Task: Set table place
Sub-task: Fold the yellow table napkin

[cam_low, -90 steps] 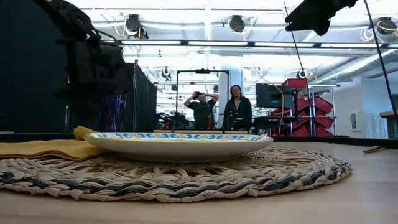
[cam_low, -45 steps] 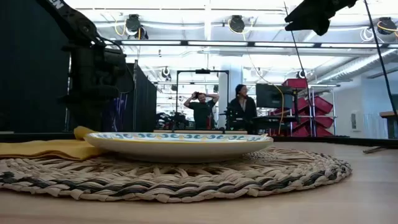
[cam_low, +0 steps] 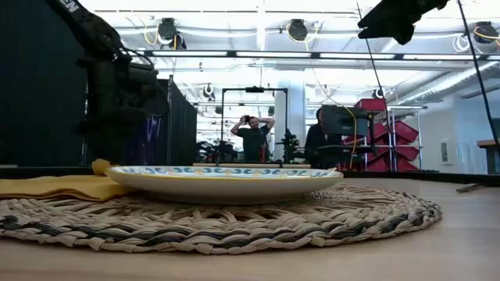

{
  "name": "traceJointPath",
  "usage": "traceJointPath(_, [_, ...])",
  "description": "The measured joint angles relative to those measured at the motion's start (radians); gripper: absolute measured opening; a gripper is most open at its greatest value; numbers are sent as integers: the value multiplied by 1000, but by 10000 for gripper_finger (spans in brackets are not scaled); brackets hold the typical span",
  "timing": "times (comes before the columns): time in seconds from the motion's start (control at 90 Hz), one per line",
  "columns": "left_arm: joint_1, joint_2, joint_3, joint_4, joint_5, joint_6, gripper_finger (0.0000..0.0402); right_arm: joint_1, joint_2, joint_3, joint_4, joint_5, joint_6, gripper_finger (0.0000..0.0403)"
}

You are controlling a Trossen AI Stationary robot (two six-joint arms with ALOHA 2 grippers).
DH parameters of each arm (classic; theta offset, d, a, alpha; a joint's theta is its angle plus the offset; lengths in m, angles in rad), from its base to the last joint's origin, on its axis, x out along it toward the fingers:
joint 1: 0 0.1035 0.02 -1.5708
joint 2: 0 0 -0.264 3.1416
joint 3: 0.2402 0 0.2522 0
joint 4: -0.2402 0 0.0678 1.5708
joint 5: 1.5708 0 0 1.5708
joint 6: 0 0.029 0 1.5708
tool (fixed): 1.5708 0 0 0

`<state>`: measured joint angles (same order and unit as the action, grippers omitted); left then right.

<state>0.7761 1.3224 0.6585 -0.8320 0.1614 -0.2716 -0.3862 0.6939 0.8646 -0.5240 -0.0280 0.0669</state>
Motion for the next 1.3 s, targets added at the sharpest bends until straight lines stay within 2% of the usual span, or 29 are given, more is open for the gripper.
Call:
traceJointPath(0.322, [-41, 0, -22, -83, 30, -10, 167, 0, 0, 0, 0, -1, 4, 166])
traceJointPath(0.733, [-72, 0, -23, -6, 4, -9, 164, 0, 0, 0, 10, 0, 7, 166])
traceJointPath(1.033, [-72, 0, -23, 11, -58, -9, 109, 0, 0, 0, 26, 0, 1, 166])
traceJointPath(1.3, [-72, -8, -23, 11, -59, 0, 58, 0, 1, 0, 26, 0, 0, 166])
